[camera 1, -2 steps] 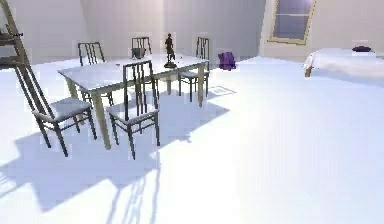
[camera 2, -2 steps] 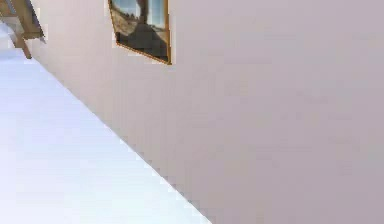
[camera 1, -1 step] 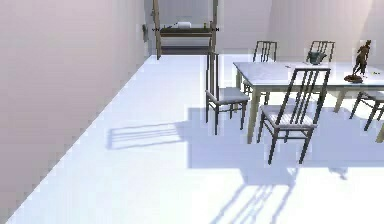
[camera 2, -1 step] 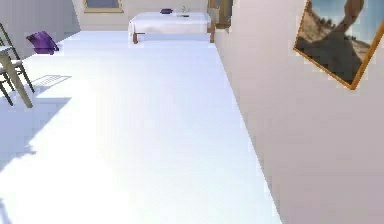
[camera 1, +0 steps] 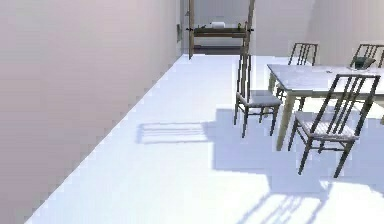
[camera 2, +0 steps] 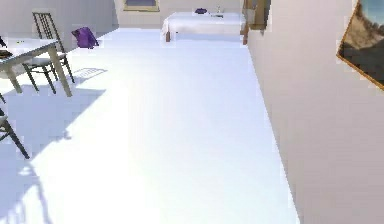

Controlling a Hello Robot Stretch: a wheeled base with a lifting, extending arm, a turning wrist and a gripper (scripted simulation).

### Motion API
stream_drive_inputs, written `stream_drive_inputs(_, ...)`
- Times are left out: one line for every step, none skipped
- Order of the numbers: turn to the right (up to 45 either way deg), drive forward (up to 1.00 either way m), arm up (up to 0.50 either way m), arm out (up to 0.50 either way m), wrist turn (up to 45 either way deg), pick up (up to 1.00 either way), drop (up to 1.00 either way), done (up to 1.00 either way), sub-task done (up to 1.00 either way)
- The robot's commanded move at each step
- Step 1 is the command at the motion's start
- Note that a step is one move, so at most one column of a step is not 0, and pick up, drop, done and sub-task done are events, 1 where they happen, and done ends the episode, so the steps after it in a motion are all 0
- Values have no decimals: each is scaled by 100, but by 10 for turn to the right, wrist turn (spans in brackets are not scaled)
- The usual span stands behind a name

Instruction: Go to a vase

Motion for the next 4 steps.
stream_drive_inputs(0,100,0,0,0,0,0,0,0)
stream_drive_inputs(-30,0,0,0,0,0,0,0,0)
stream_drive_inputs(0,100,0,0,0,0,0,0,0)
stream_drive_inputs(-30,0,0,0,0,0,0,0,0)
